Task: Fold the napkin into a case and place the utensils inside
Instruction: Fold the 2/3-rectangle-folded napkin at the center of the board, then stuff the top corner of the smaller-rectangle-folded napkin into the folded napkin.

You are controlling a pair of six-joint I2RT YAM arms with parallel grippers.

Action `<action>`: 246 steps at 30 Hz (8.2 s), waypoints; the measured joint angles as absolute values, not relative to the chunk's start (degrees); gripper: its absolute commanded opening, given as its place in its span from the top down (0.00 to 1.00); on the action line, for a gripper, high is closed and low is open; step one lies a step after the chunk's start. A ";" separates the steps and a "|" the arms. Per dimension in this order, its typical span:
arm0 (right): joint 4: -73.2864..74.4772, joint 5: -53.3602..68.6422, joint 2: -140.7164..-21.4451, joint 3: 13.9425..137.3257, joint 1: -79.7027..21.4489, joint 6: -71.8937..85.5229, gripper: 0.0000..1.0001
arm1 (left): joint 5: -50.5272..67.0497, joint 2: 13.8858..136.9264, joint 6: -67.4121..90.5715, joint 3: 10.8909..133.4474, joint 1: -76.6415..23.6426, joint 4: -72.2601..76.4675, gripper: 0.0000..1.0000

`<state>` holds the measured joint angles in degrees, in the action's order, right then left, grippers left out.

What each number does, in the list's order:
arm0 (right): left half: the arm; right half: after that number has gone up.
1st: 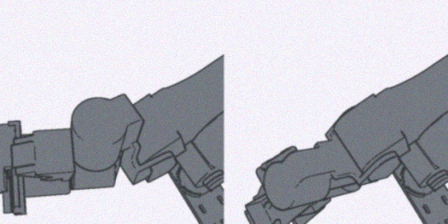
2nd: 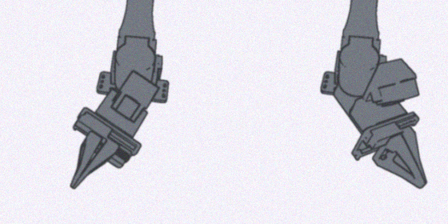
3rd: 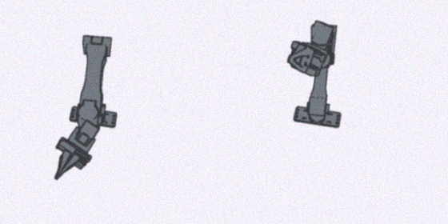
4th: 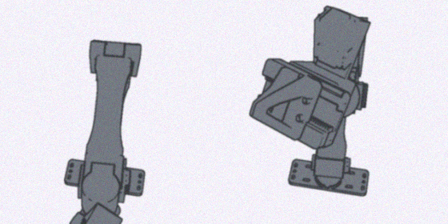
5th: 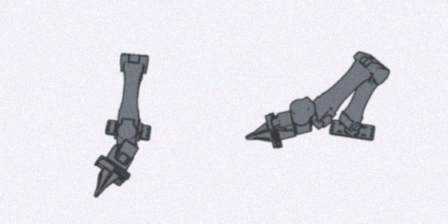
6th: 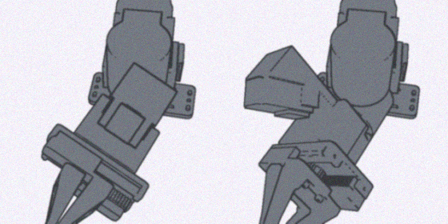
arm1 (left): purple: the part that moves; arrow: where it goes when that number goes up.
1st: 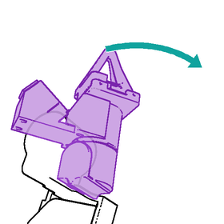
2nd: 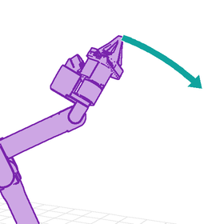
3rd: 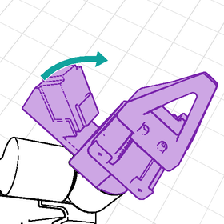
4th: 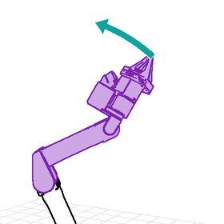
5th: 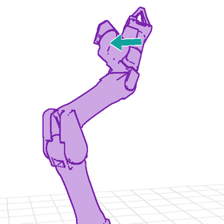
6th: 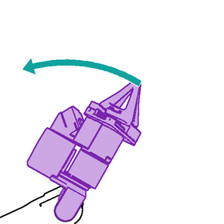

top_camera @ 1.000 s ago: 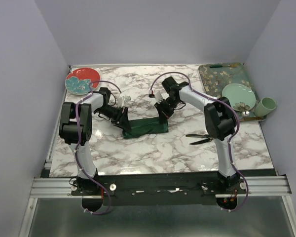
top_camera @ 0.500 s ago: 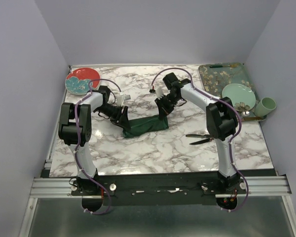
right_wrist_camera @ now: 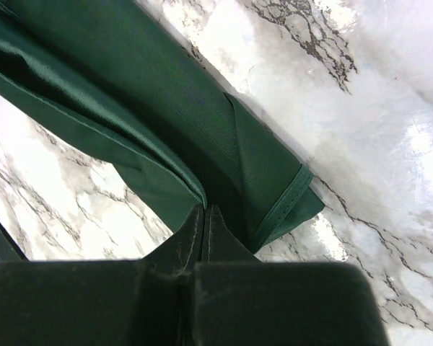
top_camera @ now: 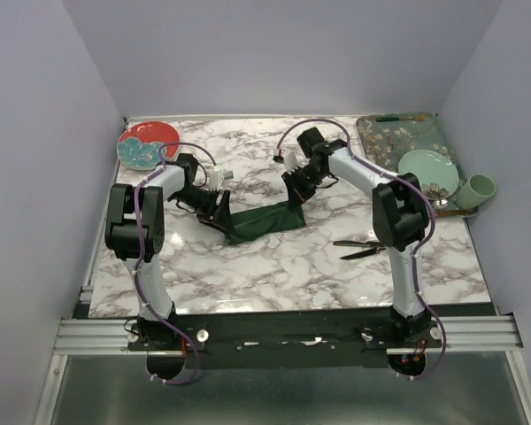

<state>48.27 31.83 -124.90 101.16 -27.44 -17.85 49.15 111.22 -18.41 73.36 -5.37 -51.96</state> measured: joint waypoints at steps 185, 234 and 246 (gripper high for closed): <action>45.36 42.63 -110.72 80.53 -28.38 -21.74 0.99 | 48.99 102.43 -5.10 53.93 -33.12 11.94 0.59; 40.69 38.17 -111.87 79.53 -26.20 -10.09 0.92 | 39.77 103.18 18.61 51.66 -33.12 5.10 1.00; 36.62 38.24 -115.77 78.89 -26.41 -4.01 0.92 | 38.37 103.04 21.58 50.06 -33.12 7.68 1.00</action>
